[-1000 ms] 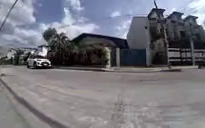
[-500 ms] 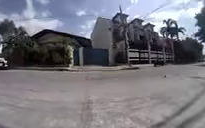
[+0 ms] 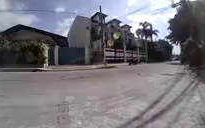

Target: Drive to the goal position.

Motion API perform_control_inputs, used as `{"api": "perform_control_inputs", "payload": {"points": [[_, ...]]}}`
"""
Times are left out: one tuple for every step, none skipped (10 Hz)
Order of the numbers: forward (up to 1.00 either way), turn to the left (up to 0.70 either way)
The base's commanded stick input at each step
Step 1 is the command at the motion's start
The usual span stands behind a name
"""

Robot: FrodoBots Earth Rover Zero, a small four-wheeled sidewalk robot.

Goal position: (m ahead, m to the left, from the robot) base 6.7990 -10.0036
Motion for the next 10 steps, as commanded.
{"api": "perform_control_inputs", "payload": {"points": [[0.70, -0.35], [0.70, -0.35], [0.70, -0.35], [0.70, -0.35], [0.70, -0.35], [0.70, -0.35], [0.70, -0.35], [0.70, -0.35], [0.70, -0.35], [0.70, -0.35]]}}
